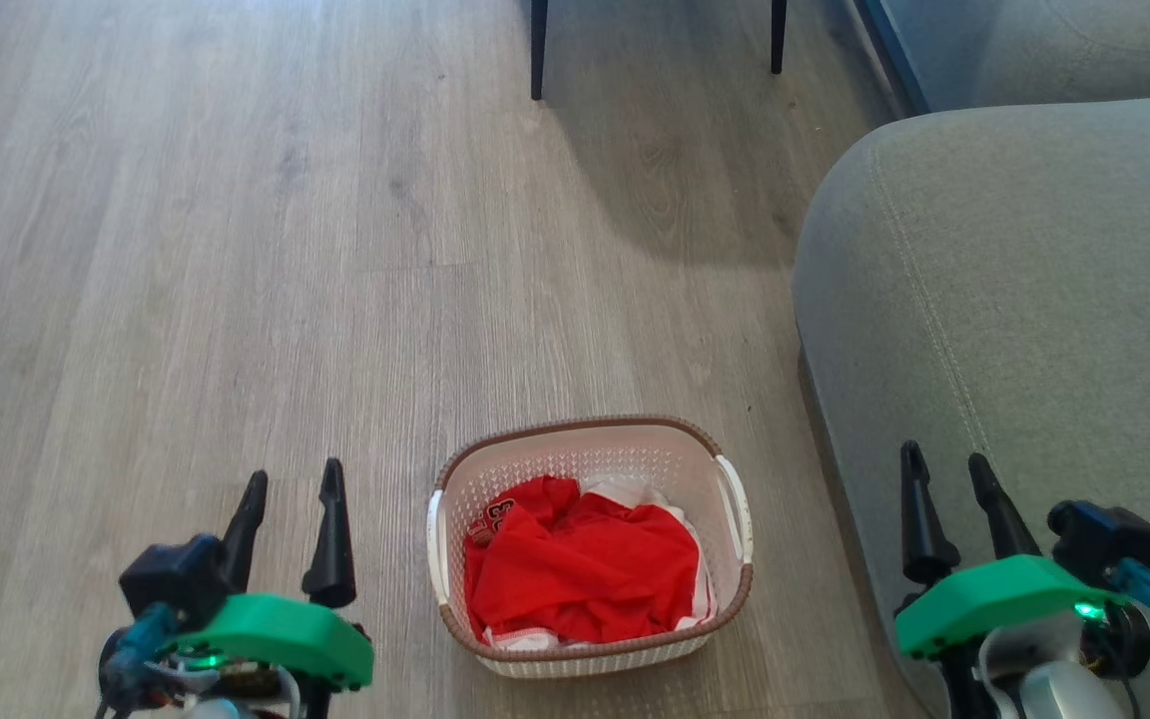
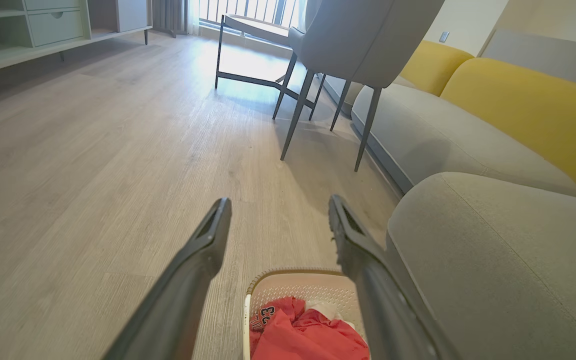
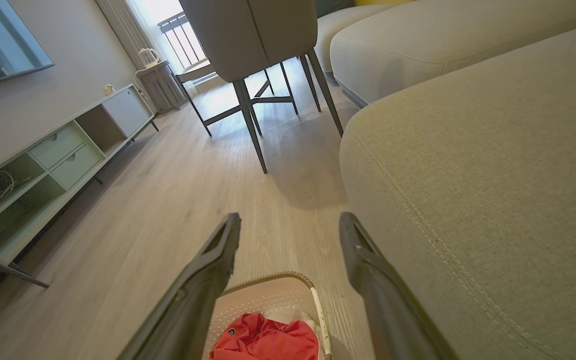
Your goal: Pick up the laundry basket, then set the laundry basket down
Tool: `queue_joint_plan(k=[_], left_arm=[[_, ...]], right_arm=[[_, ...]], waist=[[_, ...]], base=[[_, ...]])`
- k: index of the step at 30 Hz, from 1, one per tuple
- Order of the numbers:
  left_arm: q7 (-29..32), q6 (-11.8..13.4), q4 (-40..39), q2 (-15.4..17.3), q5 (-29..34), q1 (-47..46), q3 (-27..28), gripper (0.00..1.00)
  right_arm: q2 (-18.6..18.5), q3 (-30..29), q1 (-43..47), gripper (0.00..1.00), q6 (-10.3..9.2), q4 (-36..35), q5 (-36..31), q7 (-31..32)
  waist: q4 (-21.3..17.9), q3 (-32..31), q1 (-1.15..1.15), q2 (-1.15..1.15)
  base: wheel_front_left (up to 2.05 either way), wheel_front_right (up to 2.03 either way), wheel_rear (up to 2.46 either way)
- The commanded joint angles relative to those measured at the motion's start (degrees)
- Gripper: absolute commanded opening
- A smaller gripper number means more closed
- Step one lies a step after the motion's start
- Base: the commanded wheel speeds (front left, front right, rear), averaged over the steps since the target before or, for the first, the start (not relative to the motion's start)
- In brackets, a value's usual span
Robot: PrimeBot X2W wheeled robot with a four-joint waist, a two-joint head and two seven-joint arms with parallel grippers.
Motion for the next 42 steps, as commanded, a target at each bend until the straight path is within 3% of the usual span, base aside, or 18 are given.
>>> queue_joint_plan(k=[1, 25, 42], left_arm=[[-1.0, 0.4, -2.1, 0.6, 1.9, -1.3, 1.0, 1.0], [-5.1, 0.4, -2.3, 0.1, 17.5, 0.8, 0.6, 1.0], [-5.1, -0.3, -1.4, -0.3, 17.0, 0.7, 1.5, 1.0]], right_arm=[[-0.7, 1.3, -0.9, 1.0, -0.07, -2.4, -1.8, -0.9], [-0.9, 3.8, 0.0, 1.0, -0.09, -3.8, -17.7, -4.9], [-0.9, 3.7, -0.2, 1.0, -0.09, -3.4, -17.8, -4.9]], waist=[[0.0, 0.0, 0.0, 0.0], [-0.3, -0.3, 0.0, 0.0], [-0.5, 0.0, 0.0, 0.0]], base=[[0.0, 0.0, 0.0], [0.0, 0.0, 0.0], [0.0, 0.0, 0.0]])
